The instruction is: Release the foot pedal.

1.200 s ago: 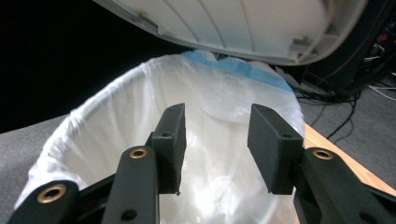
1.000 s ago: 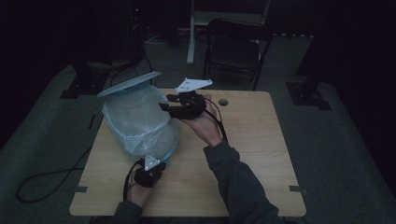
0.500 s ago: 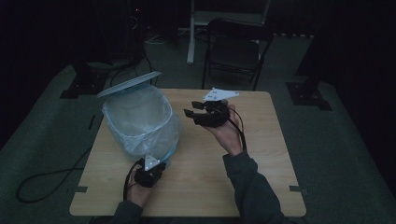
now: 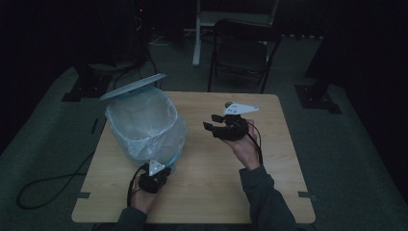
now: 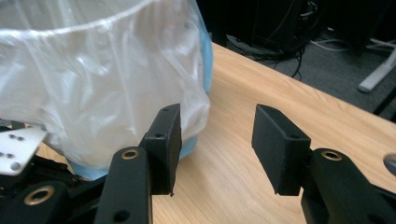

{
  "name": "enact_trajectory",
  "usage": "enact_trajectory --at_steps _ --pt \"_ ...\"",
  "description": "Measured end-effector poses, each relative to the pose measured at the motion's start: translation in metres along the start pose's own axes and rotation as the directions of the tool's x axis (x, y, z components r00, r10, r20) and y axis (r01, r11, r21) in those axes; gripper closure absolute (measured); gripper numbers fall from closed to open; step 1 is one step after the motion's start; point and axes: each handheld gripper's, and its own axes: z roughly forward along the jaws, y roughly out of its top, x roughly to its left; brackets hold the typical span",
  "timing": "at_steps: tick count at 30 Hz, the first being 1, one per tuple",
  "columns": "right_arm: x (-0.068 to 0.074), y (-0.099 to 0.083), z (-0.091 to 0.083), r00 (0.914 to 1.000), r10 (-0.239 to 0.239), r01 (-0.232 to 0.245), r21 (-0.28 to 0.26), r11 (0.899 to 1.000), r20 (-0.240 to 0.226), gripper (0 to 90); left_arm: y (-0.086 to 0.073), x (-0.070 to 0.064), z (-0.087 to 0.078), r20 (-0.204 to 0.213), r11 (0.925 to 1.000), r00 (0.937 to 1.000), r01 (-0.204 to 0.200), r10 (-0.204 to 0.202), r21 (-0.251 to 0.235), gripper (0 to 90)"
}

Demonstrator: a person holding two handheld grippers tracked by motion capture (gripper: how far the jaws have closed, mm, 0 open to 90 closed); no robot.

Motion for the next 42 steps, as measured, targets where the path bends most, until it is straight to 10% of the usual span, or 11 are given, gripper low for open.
enact_trajectory --at_steps 42 --pt "-0.016 -0.029 0.001 0.9976 0.043 -0.046 0.042 0.998 0.055 51.3 0.001 -0.001 -0.002 0.0 0.9994 0.9995 0.032 -0.032 -0.011 90.0"
